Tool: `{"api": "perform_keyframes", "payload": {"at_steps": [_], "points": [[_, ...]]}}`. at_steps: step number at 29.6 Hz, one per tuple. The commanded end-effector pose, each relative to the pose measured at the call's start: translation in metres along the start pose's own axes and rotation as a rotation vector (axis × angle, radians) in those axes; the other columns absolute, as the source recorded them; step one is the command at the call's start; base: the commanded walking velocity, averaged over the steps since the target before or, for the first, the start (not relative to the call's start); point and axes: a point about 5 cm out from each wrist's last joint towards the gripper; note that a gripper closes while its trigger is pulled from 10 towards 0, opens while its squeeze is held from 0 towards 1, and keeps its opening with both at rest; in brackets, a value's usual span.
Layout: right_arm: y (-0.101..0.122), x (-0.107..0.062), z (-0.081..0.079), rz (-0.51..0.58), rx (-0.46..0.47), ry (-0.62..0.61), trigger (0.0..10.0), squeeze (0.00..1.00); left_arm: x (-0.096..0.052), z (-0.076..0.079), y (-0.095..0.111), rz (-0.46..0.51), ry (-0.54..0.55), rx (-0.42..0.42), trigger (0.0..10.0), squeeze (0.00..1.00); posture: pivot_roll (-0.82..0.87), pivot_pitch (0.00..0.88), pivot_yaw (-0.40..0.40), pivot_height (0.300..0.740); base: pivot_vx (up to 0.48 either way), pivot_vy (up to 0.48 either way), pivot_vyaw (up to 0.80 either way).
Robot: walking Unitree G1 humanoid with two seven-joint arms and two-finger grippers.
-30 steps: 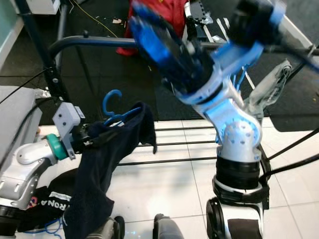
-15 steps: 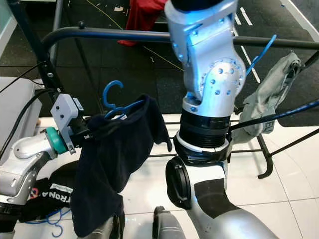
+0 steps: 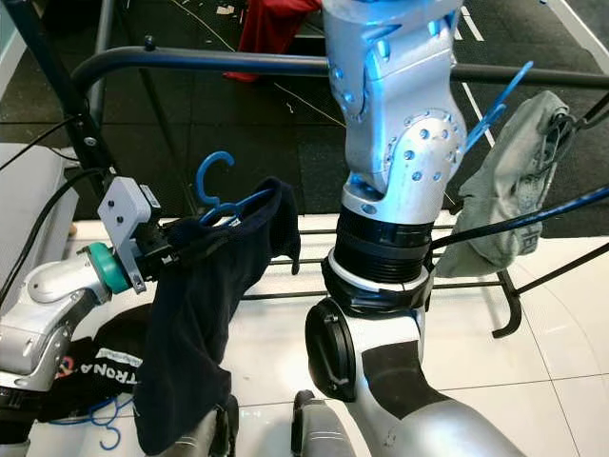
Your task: Hang hanger
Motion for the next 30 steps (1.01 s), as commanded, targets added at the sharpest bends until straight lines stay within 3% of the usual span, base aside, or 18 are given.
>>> {"api": "perform_keyframes", "payload": {"at_steps": [1, 12, 30], "points": [[-0.003, 0.007, -0.008, -0.012, 0.011, 0.053, 10.0, 0.00, 0.002, 0.001, 0.007, 0.024, -0.011, 0.019, 0.0, 0.00, -0.01, 0.222, 0.016, 0.740, 0.000, 0.000, 0.00], [0.001, 0.002, -0.012, 0.039, 0.065, 0.081, 10.0, 0.00, 0.002, 0.002, 0.007, 0.027, -0.007, 0.023, 0.0, 0.00, -0.01, 0.220, 0.009, 0.740, 0.000, 0.000, 0.00], [0.006, -0.009, -0.016, 0.052, 0.038, 0.087, 10.0, 0.00, 0.002, 0.002, 0.007, 0.027, -0.003, 0.026, 0.0, 0.00, -0.01, 0.217, 0.010, 0.740, 0.000, 0.000, 0.00]]}}
Point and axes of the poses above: a point about 5 cm out from each wrist's last joint towards the gripper, its own x axis pointing out of the wrist towards the gripper, its own y axis along the axis of the wrist's last joint, z = x × y, and after that the axes turned 13 degrees about x, right-handed
